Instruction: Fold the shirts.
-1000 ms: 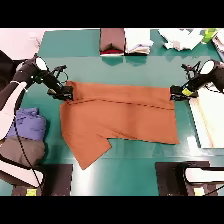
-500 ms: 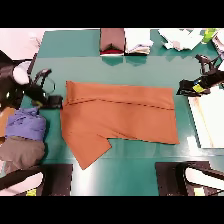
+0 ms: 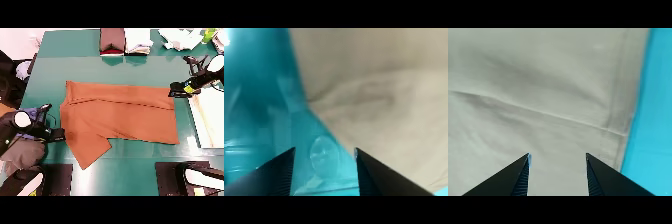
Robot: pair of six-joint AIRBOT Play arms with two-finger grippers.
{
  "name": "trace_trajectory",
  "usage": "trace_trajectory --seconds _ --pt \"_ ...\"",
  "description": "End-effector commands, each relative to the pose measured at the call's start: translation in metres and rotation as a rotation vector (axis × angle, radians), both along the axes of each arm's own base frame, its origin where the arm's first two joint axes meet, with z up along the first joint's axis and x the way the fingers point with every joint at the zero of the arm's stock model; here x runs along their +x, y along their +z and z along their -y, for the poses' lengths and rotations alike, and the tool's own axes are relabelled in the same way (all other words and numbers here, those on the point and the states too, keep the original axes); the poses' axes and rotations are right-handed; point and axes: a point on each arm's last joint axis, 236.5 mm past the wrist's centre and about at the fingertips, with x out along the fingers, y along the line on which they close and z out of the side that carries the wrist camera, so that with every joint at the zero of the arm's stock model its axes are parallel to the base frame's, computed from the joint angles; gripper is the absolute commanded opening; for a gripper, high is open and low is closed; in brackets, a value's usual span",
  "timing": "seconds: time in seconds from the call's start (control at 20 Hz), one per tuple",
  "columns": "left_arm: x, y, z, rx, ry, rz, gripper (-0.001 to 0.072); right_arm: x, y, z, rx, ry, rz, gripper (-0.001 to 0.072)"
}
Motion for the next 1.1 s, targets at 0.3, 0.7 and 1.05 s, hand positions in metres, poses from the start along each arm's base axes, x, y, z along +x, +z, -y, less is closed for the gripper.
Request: trace_trajectory --seconds 0.3,0.7,1.05 --pt "-0.012 -0.027 0.052 -0.041 -0.073 0.042 0.0435 -0.003 -0.003 -0.010 0.002 0.021 -0.019 0.0417" --pt "0.014 0.004 0.061 -0.060 -0.122 0.122 0.0023 -0.071 -0.012 0.025 0.001 -0.075 -0.130 0.0419" --pt "0.023 0.013 0.065 -0.070 -0.123 0.157 0.0023 -0.197 -0.089 0.040 0.076 -0.263 -0.390 0.0586"
